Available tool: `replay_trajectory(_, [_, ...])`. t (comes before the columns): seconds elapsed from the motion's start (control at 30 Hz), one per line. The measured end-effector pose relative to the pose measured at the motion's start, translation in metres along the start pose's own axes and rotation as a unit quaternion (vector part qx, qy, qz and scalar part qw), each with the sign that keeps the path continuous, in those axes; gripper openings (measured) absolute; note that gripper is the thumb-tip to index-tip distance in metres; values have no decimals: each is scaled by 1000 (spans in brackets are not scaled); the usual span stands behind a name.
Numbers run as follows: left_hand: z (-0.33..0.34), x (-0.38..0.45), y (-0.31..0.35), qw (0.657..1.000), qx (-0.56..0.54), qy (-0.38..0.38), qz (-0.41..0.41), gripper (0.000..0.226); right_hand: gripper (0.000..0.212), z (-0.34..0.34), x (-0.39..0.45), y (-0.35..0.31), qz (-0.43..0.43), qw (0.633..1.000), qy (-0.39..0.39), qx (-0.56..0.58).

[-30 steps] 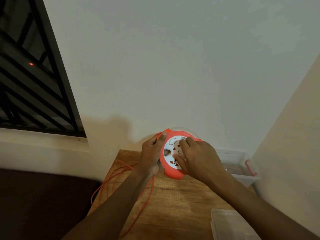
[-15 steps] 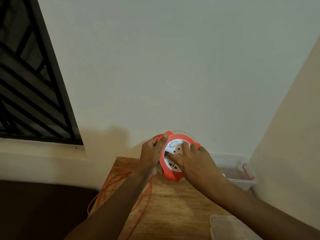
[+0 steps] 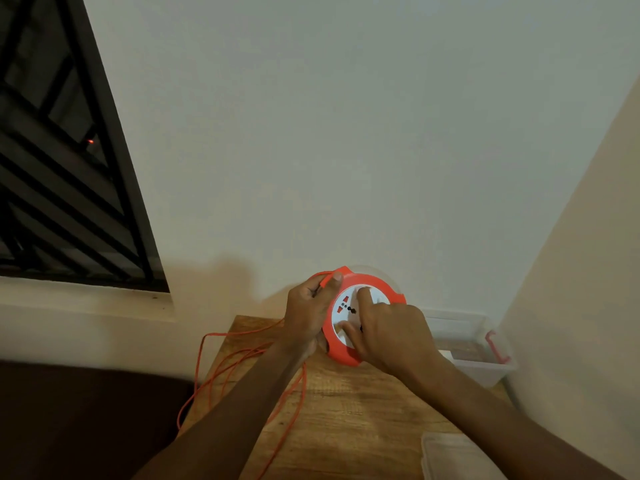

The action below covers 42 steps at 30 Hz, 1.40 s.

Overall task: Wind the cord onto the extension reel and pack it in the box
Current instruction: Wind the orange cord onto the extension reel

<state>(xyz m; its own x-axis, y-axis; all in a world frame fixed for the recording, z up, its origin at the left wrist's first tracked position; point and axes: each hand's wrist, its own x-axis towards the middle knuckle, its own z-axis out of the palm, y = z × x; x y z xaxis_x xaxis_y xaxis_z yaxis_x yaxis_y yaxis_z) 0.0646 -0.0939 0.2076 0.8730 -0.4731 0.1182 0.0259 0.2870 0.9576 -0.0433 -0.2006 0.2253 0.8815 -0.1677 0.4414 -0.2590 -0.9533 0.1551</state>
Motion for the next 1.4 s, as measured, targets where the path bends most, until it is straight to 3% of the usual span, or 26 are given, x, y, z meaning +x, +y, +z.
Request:
replay_trajectory(0.07, [0,-1,-1,1000,-4,7,0,13,62,0,0,-2,19,1000,2,4])
replay_trajectory(0.13, [3,-5,-3,1000,-15,12,-4,14,58,-3,12,6,107,988,-3,110])
replay_trajectory(0.23, [8,-13,-13,999,-23,31,-23,12,60,-14,39,38,244,914,-61,317])
replay_trajectory(0.3, [7,-15,-14,997,-44,45,-35,13,50,-15,36,49,207,925,-64,312])
replay_trajectory(0.4, [-2,-10,-8,997,-50,48,-41,17,22,-14,14,45,52,967,-65,241])
replay_trajectory(0.5, [-7,-6,-6,997,-34,48,-46,19,51,-12,2,41,-111,986,-68,107])
replay_trajectory(0.6, [-9,-4,-5,998,-23,35,-50,19,77,-8,-2,31,-177,978,-109,-10])
replay_trajectory(0.9, [-6,-9,-11,999,3,20,-29,15,70,0,1,14,-203,971,-93,-81])
replay_trajectory(0.97, [-6,-8,-7,999,-23,27,-28,13,71,1,0,12,-138,987,-72,-23])
replay_trajectory(1.03, [-3,-7,-4,998,-40,45,-29,14,69,-1,-1,7,8,992,-69,105])
replay_trajectory(1.2, [4,-4,-4,995,-52,79,-19,15,58,3,6,-1,174,939,-72,286])
replay_trajectory(1.3, [2,-2,-4,995,-48,92,-16,16,32,-1,13,4,284,828,-80,476])
replay_trajectory(1.4, [-2,-1,-5,995,-29,95,-16,18,45,-13,11,5,346,700,-173,600])
